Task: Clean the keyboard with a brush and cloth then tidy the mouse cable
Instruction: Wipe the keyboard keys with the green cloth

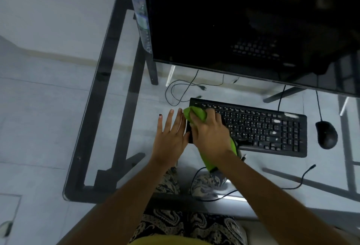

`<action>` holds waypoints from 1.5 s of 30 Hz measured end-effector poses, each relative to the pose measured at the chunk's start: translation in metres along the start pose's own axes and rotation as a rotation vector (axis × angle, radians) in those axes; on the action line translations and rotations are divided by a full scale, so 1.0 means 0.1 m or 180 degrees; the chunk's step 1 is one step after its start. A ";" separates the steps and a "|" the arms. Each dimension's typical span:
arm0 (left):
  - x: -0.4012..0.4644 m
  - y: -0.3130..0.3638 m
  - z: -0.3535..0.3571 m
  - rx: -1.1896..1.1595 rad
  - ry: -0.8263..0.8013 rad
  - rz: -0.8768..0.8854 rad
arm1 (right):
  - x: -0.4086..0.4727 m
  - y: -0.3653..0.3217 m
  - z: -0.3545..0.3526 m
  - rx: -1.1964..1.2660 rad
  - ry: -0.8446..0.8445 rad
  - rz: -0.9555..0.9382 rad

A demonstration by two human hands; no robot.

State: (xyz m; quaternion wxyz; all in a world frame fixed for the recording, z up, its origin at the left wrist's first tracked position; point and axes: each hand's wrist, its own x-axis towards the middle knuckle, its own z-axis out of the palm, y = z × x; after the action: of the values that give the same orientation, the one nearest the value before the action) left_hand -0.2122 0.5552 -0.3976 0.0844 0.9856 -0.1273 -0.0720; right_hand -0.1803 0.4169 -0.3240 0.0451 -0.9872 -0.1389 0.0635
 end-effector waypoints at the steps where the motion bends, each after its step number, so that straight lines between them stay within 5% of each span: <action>1: 0.00 0.00 -0.01 -0.0013 0.0027 -0.0010 | 0.10 0.05 -0.02 0.0017 0.0041 0.0056; 4: 0.02 0.00 -0.05 -0.0030 0.0173 -0.0058 | 0.34 0.14 -0.07 0.0060 0.0265 0.0335; 9: -0.01 0.01 -0.03 -0.0046 0.0119 -0.0030 | -0.39 0.37 0.05 0.0016 0.0169 -0.0363; 13: -0.02 0.01 -0.04 0.0017 0.0040 -0.0029 | -0.22 0.30 0.01 0.0211 0.0256 0.0333; 18: -0.02 0.00 -0.02 0.0017 0.0010 0.0028 | -0.36 0.32 0.00 0.0102 0.0060 -0.0541; 23: -0.02 0.00 -0.06 -0.0063 0.0010 0.0018 | -0.45 0.93 -0.08 0.0023 0.0072 -0.0319; 31: -0.02 -0.01 -0.06 -0.0094 0.0005 0.0049 | -0.39 0.62 -0.04 -0.0195 -0.0322 -0.1651; 40: -0.01 -0.03 -0.05 -0.0135 0.0008 0.0011 | -0.53 0.31 0.10 0.0074 -0.0107 -0.1176; 45: 0.00 -0.05 -0.05 -0.0116 0.0029 0.0043 | -0.59 1.09 -0.09 -0.0230 -0.0316 -0.1376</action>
State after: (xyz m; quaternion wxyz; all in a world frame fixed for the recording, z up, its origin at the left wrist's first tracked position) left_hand -0.2105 0.5609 -0.3937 0.1035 0.9834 -0.1323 -0.0692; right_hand -0.2059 0.2954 -0.3196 0.0155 -0.9311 -0.3516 0.0958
